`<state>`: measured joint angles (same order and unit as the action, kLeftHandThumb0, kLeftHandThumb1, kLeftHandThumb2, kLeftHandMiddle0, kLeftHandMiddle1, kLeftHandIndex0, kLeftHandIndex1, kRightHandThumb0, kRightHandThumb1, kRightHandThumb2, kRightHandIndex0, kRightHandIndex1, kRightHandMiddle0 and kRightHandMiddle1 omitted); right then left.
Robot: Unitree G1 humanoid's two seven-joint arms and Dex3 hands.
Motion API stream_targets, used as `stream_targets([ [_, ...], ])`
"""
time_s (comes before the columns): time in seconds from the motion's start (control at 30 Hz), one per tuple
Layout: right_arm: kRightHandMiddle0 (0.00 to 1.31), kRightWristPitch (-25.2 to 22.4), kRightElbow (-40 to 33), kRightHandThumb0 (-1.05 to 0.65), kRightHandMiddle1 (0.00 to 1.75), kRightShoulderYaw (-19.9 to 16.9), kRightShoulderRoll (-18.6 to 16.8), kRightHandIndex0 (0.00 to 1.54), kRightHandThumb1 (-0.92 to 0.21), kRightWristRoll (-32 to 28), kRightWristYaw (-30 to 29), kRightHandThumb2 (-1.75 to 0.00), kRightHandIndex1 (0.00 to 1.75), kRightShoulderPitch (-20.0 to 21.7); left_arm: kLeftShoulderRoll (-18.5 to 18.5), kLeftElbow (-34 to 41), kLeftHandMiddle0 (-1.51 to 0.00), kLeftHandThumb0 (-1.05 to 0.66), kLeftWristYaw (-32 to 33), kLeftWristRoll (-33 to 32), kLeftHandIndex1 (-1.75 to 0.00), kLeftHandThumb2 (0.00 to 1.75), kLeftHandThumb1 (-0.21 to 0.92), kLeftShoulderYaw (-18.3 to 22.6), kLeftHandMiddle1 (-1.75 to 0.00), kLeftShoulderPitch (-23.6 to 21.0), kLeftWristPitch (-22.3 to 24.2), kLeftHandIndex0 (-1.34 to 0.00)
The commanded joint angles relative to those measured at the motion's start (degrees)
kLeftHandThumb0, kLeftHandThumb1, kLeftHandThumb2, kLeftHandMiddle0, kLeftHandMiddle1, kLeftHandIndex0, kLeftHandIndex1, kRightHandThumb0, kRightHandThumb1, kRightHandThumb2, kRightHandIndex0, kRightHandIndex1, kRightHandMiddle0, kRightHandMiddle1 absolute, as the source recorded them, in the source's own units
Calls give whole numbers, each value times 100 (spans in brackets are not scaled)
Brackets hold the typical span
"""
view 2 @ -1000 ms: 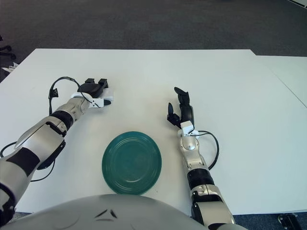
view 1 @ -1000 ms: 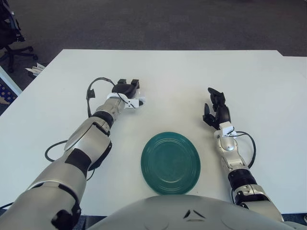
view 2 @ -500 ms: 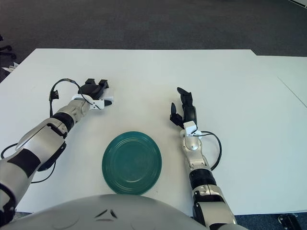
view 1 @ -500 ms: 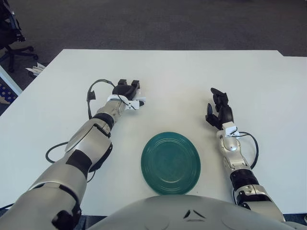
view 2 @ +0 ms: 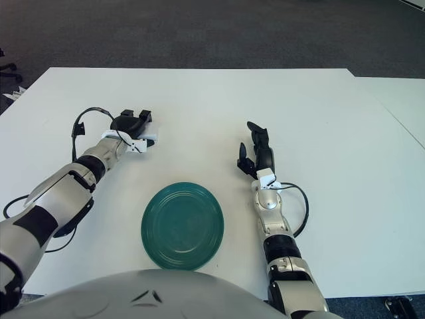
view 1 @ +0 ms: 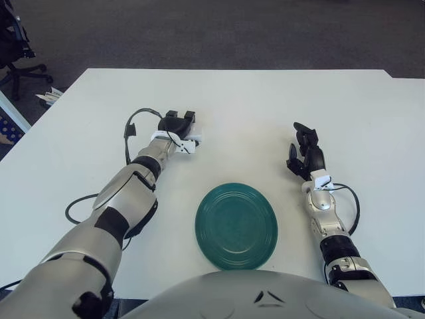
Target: Put the charger into the plate.
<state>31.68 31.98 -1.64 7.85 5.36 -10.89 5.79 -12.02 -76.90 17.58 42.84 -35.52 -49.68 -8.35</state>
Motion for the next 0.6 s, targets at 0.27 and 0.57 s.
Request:
stream_targets([
  [0.27,0,34,611,-72,76,-139,53,32,-92,137,-90,-94,2,-1040,67,-241,-82,0,-700,-444,-175,161,3,491,-164,419,-4,-63],
  [0.57,0,82,636,-71,76,-149,35,33,-92,168,-169,-94,2,-1054,69,-210,-84,0,-667,-516,-175,166,-1,621,-168,383,-75,-66],
])
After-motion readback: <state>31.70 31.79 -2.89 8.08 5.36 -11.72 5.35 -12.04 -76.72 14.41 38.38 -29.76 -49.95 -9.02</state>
